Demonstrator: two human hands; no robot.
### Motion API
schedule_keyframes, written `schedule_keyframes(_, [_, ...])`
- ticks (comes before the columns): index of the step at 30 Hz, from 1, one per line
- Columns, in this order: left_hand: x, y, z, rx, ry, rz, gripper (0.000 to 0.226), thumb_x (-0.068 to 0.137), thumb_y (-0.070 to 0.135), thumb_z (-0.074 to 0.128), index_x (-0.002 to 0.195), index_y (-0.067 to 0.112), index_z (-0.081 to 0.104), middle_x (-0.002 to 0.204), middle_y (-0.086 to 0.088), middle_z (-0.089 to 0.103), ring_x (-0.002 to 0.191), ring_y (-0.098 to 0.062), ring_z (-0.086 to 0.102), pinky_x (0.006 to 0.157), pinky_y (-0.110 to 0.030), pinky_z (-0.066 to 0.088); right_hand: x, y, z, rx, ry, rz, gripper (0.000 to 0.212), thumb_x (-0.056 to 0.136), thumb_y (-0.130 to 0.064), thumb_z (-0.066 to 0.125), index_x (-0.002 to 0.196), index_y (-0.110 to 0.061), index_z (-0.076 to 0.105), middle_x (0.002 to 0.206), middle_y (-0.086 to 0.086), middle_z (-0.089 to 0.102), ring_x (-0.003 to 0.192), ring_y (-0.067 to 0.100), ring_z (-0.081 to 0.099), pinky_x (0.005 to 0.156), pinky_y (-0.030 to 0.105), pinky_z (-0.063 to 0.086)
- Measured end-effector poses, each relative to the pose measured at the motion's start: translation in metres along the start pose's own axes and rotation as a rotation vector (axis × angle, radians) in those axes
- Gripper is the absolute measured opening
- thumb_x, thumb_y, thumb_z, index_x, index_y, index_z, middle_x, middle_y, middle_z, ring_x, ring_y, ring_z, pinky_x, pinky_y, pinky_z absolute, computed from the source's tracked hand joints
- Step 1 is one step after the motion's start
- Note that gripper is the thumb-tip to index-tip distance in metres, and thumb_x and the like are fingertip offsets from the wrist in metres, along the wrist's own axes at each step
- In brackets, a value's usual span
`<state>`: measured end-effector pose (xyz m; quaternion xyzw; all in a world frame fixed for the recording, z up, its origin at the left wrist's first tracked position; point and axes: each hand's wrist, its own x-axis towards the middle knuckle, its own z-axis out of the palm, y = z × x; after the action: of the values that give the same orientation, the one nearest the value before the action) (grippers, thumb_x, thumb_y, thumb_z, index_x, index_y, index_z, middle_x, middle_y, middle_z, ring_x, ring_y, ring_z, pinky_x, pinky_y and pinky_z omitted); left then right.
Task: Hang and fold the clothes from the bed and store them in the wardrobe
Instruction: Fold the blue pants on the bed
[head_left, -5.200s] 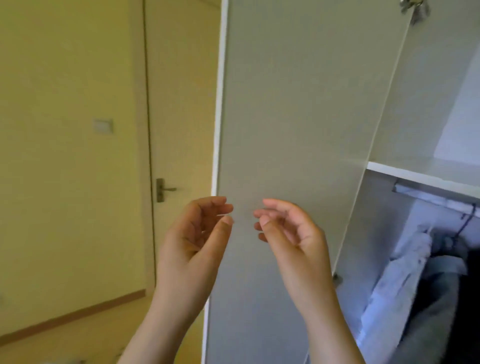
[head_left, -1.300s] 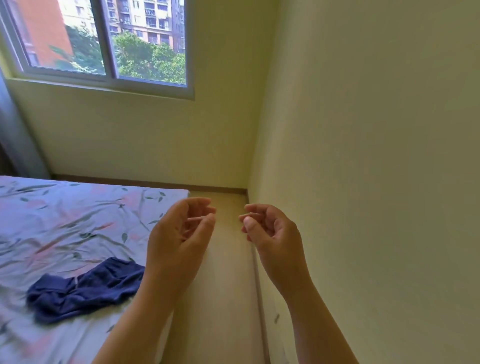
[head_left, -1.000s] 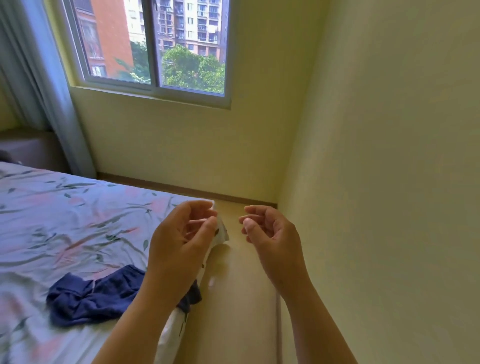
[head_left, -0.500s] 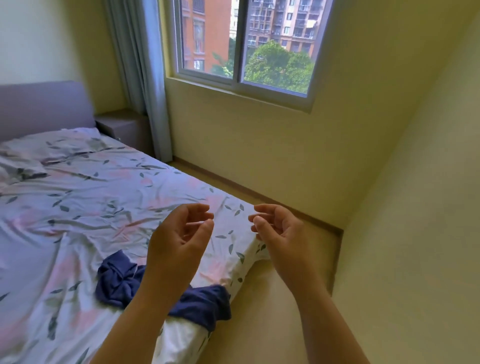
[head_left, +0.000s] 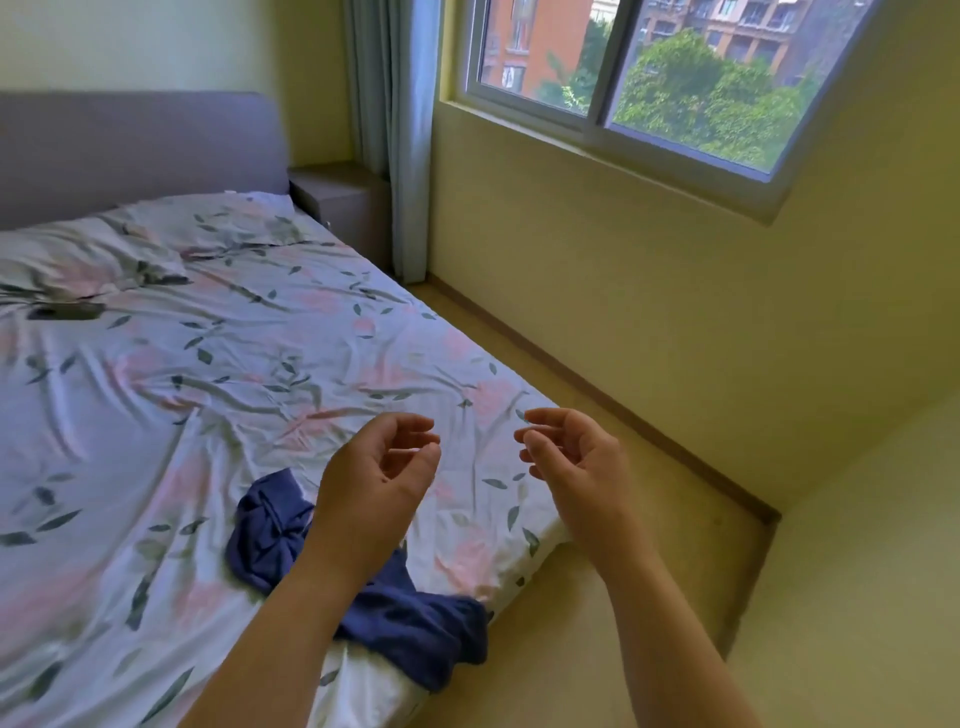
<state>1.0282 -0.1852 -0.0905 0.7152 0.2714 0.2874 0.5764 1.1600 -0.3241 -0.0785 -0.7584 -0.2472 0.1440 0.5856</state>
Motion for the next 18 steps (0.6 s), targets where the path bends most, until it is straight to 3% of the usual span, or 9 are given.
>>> schedule_keyframes(4, [0.032, -0.017, 0.004, 0.054, 0.089, -0.043, 0.016, 0.091, 0.020, 0.064, 0.098, 0.034, 0.063, 0.097, 0.013, 0.070, 0.087, 0.004, 0.064, 0.067, -0.006, 0.048, 0.048, 0.015, 0.007, 0.013, -0.069, 0.013, 0.016, 0.093, -0.013, 0.062, 0.107, -0.019, 0.066, 0.094, 0.002, 0.073, 0.085, 0.019, 0.070, 0.076, 0.033, 0.060])
schedule_keyframes(15, [0.087, -0.055, 0.033, 0.137, 0.368, -0.250, 0.013, 0.091, 0.023, 0.065, 0.097, 0.034, 0.064, 0.098, 0.011, 0.070, 0.090, 0.000, 0.065, 0.073, -0.015, 0.048, 0.189, 0.046, 0.016, -0.060, -0.408, 0.010, 0.018, 0.093, -0.016, 0.061, 0.110, -0.021, 0.066, 0.100, -0.002, 0.072, 0.089, 0.011, 0.068, 0.076, 0.025, 0.055])
schedule_keyframes(18, [0.086, -0.070, 0.028, 0.153, 0.453, -0.302, 0.012, 0.091, 0.020, 0.065, 0.097, 0.030, 0.065, 0.097, 0.010, 0.070, 0.091, -0.003, 0.065, 0.076, -0.016, 0.048, 0.206, 0.059, 0.034, -0.071, -0.505, 0.022, 0.018, 0.093, -0.015, 0.061, 0.109, -0.021, 0.067, 0.099, 0.000, 0.072, 0.090, 0.014, 0.069, 0.078, 0.029, 0.057])
